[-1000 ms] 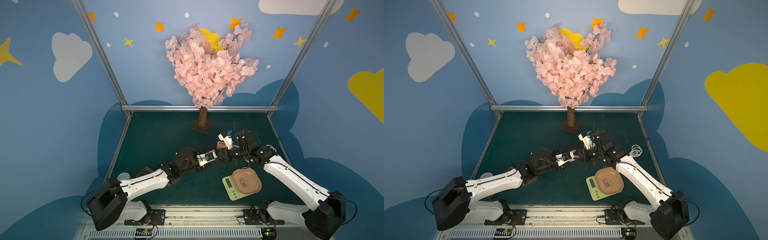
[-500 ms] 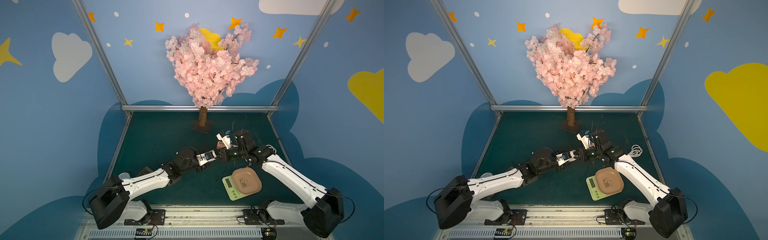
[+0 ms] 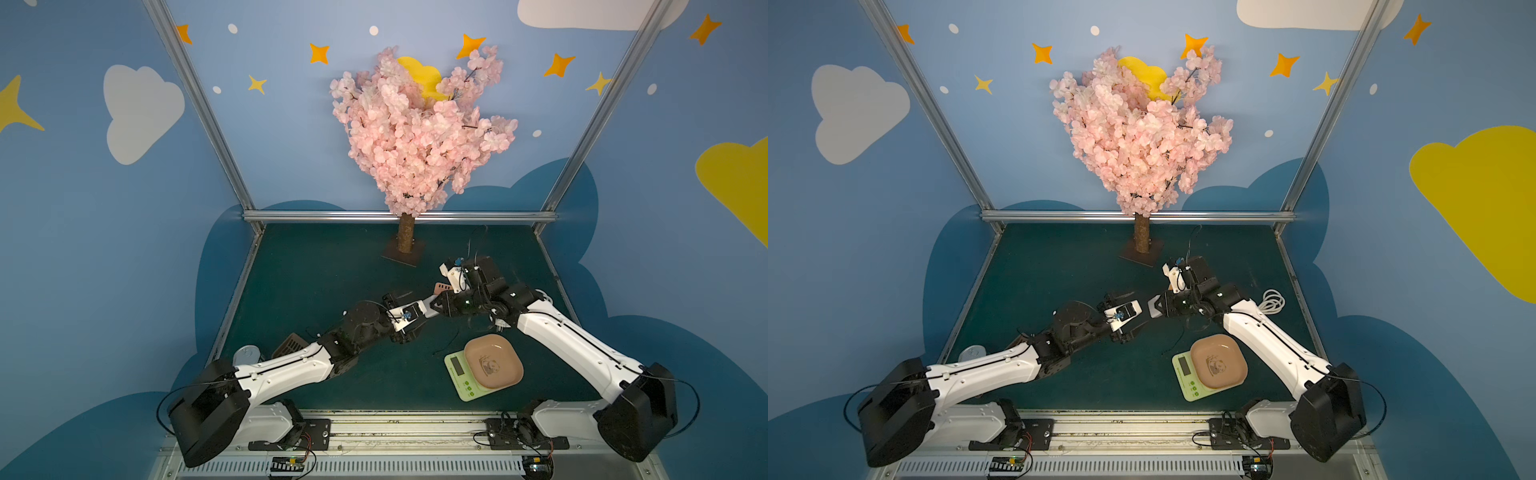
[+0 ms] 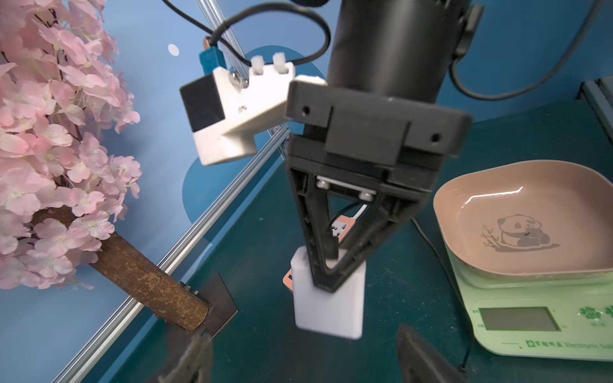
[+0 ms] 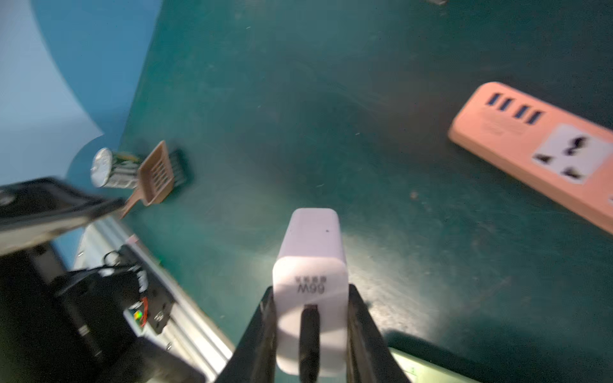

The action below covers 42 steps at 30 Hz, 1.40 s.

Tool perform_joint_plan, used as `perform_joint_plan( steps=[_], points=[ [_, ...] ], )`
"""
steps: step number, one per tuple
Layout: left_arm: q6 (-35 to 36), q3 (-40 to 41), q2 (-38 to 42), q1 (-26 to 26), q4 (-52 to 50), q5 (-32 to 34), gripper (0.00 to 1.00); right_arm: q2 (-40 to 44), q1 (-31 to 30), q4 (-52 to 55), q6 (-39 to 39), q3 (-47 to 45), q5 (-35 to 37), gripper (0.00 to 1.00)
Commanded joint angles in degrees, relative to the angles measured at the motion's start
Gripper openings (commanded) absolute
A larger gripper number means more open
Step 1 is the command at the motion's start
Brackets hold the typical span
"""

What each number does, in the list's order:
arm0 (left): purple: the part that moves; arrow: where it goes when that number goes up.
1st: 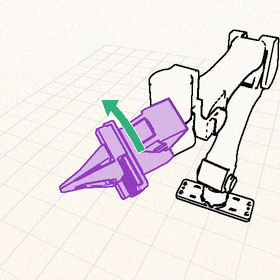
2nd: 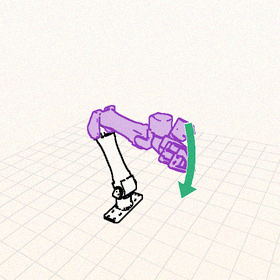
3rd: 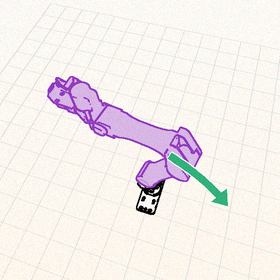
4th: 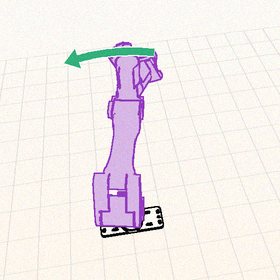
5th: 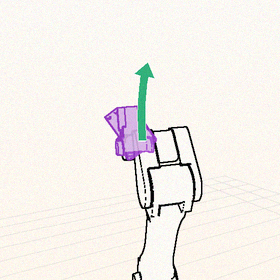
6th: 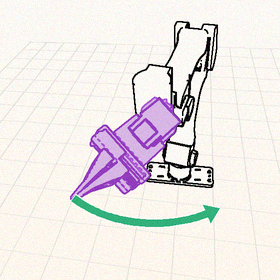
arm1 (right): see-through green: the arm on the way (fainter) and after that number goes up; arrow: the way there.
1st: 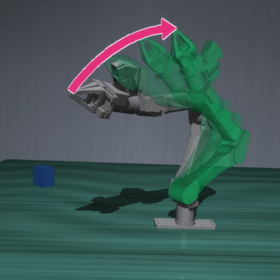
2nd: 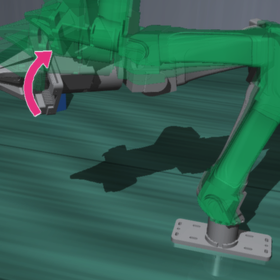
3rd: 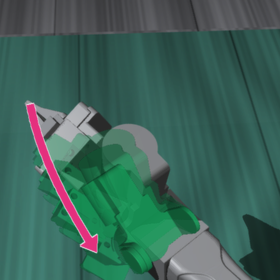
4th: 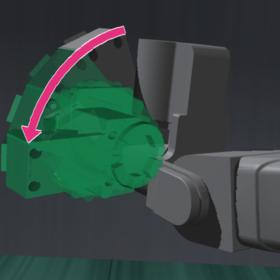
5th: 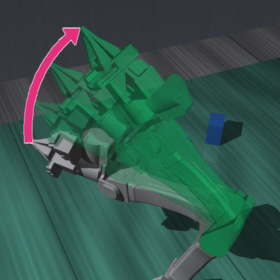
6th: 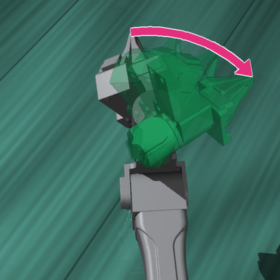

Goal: Charge the electronic scale
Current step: Insert the plug into the socket.

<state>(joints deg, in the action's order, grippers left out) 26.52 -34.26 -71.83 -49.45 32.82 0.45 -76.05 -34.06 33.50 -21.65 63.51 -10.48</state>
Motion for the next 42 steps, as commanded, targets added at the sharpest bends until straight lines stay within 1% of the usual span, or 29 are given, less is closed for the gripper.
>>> perform_joint_plan(
  steps=[1, 3, 5, 10, 14, 19, 30, 38, 42],
  points=[
    [-1.11, 1.3, 1.94, -0.03, 1.81, 1.29, 0.87, -2.0, 0.9, 4.62, -1.75, 4.05, 14.69, 0.08],
    [-1.54, 1.95, 2.38, -0.02, 1.73, 1.48, 0.87, -3.66, 1.27, 5.33, -3.38, 5.33, 20.62, 0.07],
    [-1.95, 2.4, 2.73, -0.03, 1.56, 1.63, 0.87, -5.64, 1.97, 5.72, -4.19, 6.54, 24.43, 0.07],
    [-2.84, 3.28, 3.97, 0.0, 0.93, 1.71, 0.87, -12.37, 4.16, 8.03, -6.3, 10.98, 29.47, 0.07],
    [-2.97, 3.5, 4.67, -0.02, 0.09, 1.91, 0.87, -17.18, 5.92, 8.96, -7.81, 14.31, 29.26, 0.07],
    [-3.14, 3.6, 5.37, -0.04, -0.64, 2.05, 0.87, -20.95, 7.25, 8.93, -9.5, 16.51, 27.8, 0.07],
    [-3.5, 3.94, 6.18, -0.04, -1.66, 2.28, 0.87, -24.79, 9.02, 8.94, -11.7, 18.59, 22.35, 0.07],
    [-3.67, 3.92, 6.28, -0.14, -1.78, 2.33, 0.87, -28.06, 9.97, 12.16, -11.79, 21.8, 19.72, 0.07],
    [-3.58, 3.92, 6.37, -0.12, -1.78, 2.28, 0.87, -29.69, 10.54, 13.46, -10.65, 23.14, 18.1, 0.06]
  ],
)
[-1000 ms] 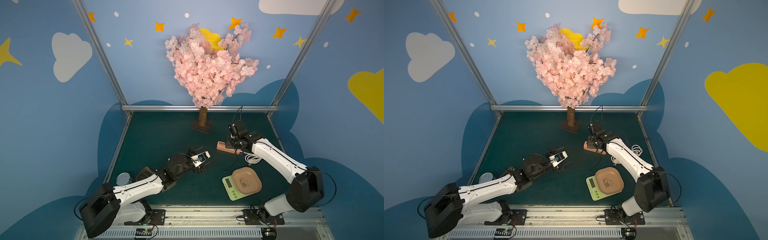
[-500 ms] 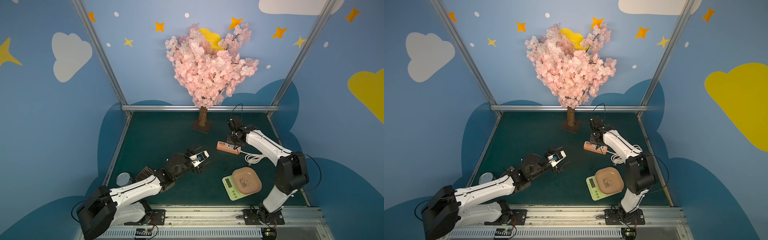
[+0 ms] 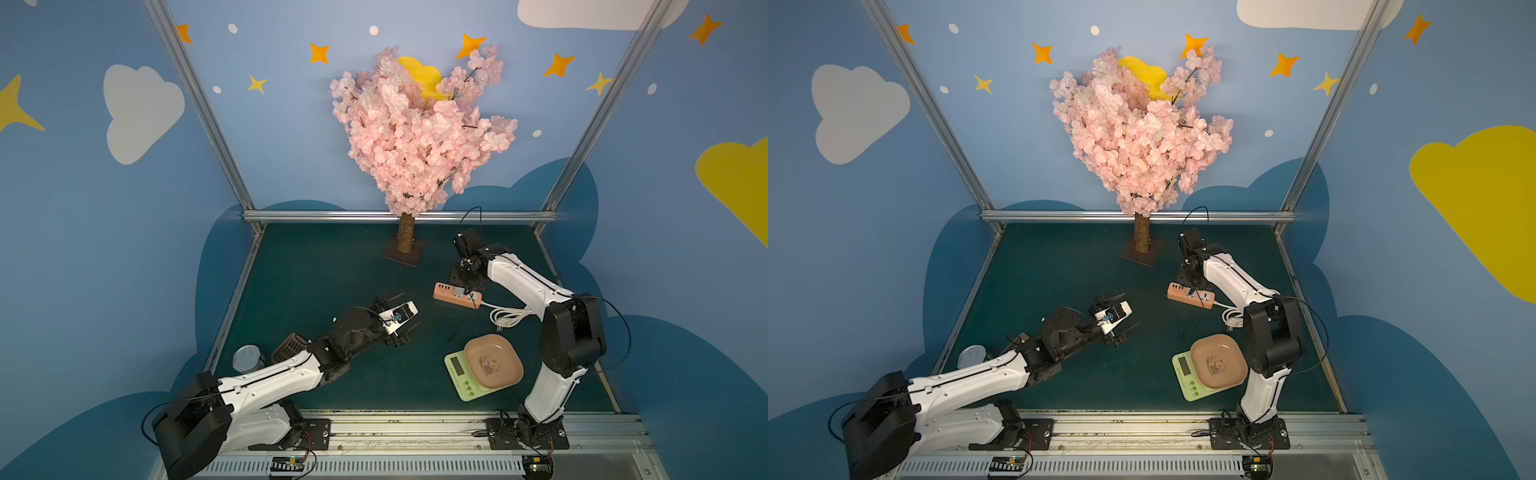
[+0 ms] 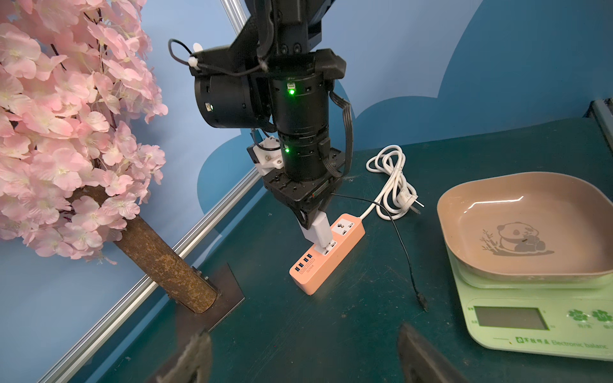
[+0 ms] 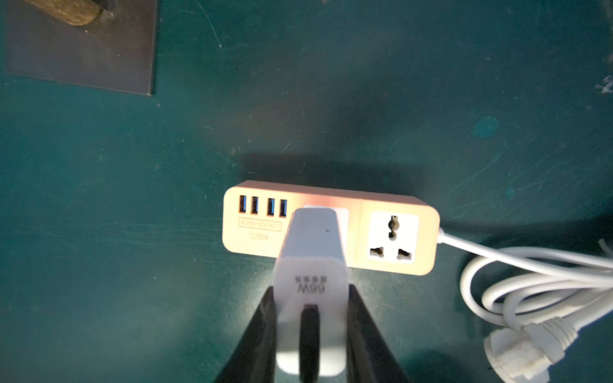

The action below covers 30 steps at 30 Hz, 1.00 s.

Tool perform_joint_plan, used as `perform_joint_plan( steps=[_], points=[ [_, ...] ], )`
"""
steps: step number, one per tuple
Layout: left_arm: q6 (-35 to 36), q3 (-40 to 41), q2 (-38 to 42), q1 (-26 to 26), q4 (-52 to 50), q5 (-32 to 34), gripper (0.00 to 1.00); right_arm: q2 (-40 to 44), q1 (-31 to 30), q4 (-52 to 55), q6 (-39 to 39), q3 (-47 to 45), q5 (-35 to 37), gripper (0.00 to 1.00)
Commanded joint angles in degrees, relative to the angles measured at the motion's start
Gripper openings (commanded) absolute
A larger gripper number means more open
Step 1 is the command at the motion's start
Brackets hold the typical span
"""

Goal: Charge the electronic scale
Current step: Insert the plug into the socket.

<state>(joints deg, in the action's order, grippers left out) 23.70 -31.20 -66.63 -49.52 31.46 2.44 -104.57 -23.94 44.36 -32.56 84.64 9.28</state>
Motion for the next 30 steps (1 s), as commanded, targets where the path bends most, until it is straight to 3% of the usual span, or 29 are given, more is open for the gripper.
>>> perform_joint_plan(
  steps=[1, 30],
  points=[
    [-0.75, 0.87, 1.17, -0.05, -0.44, 0.35, 0.87, -1.48, 0.48, 2.83, 0.38, 2.26, -1.68, 0.06],
    [-0.58, 0.78, 0.89, -0.1, -0.56, 0.18, 0.87, -4.58, 1.7, 3.15, 0.67, 3.3, -0.61, 0.06]
  ],
)
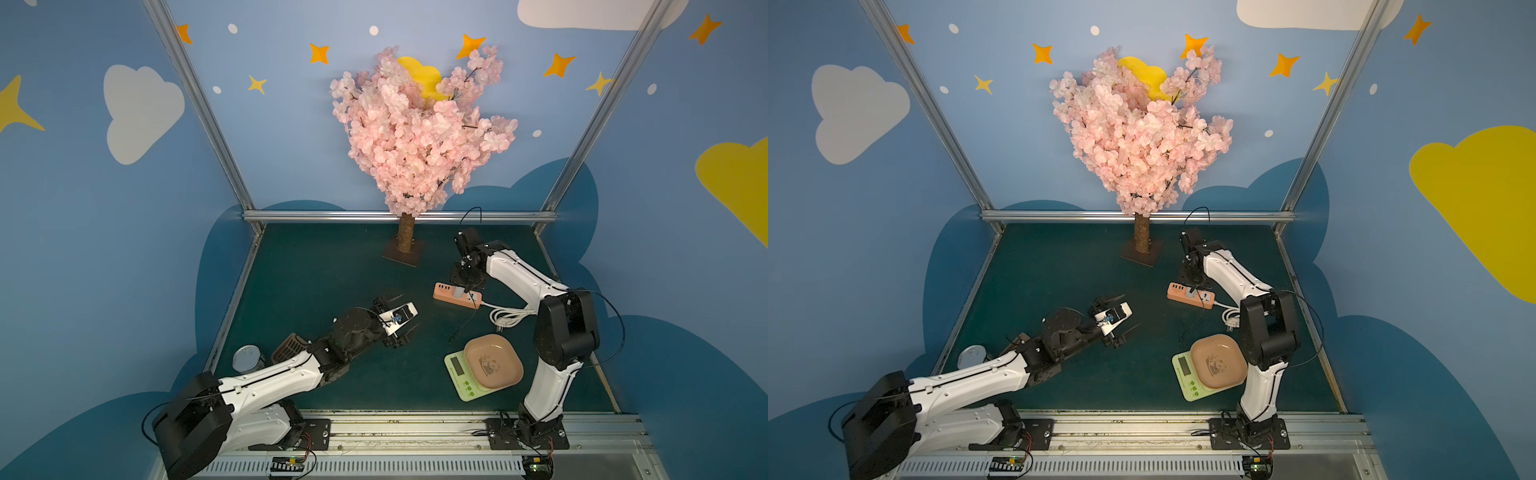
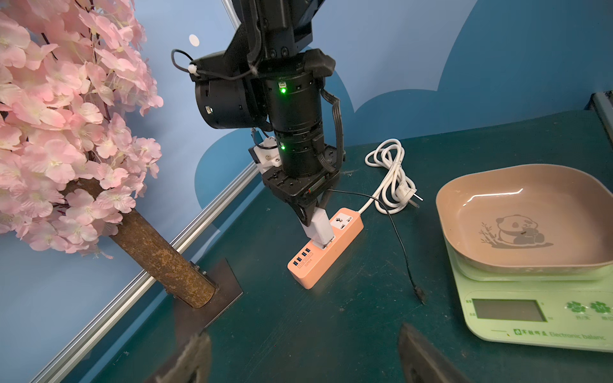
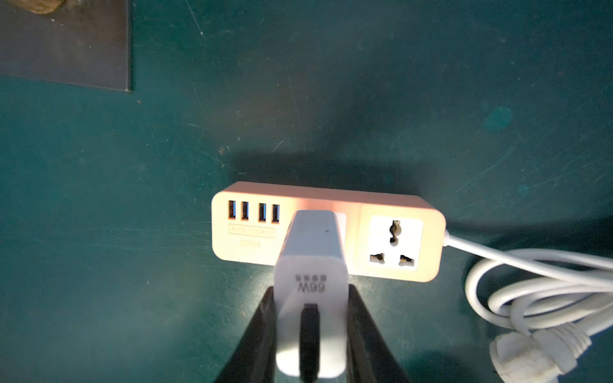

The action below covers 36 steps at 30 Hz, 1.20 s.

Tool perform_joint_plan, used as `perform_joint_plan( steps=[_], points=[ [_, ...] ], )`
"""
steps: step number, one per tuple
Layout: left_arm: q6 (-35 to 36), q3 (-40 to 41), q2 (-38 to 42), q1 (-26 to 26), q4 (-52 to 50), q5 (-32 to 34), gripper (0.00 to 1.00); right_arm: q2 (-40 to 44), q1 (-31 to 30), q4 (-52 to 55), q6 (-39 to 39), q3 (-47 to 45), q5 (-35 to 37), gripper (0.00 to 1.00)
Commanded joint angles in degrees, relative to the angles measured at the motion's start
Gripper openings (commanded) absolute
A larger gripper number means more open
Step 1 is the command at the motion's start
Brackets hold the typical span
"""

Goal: Charge the electronic scale
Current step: Insert the plug into the socket.

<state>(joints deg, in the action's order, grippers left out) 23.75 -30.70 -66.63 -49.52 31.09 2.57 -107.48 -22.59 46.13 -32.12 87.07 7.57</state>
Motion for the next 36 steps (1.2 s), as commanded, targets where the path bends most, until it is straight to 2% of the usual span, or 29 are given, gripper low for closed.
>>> perform_joint_plan(
  steps=[1, 21, 36],
  points=[
    [-0.63, 0.29, 0.88, -0.09, -0.21, -0.06, 0.88, -1.76, 0.44, 1.45, 0.3, 0.91, 1.13, 0.06],
    [-0.94, -0.51, -1.22, -0.05, 0.11, -0.49, 0.88, -1.15, 0.83, 2.67, 0.73, 0.6, 2.01, 0.06],
    [-0.98, -0.55, -1.48, -0.09, 0.12, -0.55, 0.88, -1.92, 1.23, 2.36, 0.84, 0.37, -0.67, 0.06]
  ],
)
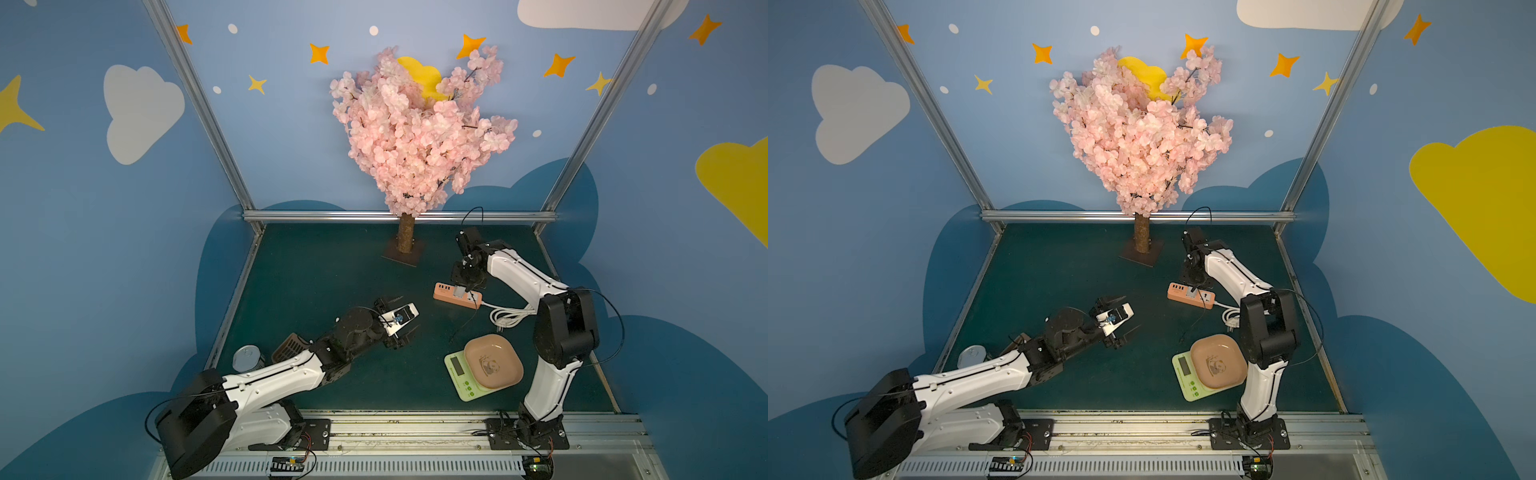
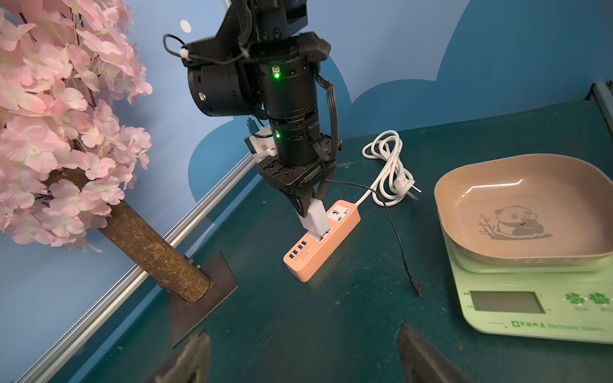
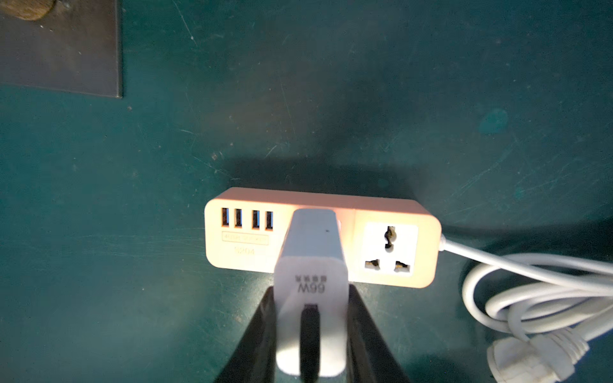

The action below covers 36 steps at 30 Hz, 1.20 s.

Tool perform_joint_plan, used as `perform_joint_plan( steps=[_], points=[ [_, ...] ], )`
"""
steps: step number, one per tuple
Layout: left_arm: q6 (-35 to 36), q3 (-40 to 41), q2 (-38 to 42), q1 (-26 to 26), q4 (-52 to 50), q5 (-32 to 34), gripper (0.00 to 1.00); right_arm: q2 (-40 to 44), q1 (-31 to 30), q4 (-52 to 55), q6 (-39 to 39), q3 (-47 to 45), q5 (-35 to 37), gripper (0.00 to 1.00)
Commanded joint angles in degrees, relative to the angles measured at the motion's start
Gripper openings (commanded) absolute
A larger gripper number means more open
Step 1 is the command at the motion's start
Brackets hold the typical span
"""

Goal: Charge the electronic scale
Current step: Insert the plug into the socket.

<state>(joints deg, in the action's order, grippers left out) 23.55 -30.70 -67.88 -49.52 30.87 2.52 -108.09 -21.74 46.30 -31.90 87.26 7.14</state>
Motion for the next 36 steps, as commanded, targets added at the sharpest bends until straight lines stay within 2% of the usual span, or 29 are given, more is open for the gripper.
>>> perform_joint_plan(
  steps=[1, 13, 36],
  points=[
    [-0.86, -0.5, -0.23, -0.07, 0.39, -0.43, 0.88, -1.62, 0.38, 2.56, 0.6, 0.49, -0.32, 0.06],
    [-0.97, -0.53, -0.38, -0.09, 0.36, -0.43, 0.88, -4.21, 0.47, 5.23, 0.72, 1.64, -1.97, 0.06],
    [-1.03, -0.24, -0.15, -0.13, 0.34, -0.43, 0.88, -4.68, -1.09, 3.1, 1.14, -4.54, -1.56, 0.05]
  ],
)
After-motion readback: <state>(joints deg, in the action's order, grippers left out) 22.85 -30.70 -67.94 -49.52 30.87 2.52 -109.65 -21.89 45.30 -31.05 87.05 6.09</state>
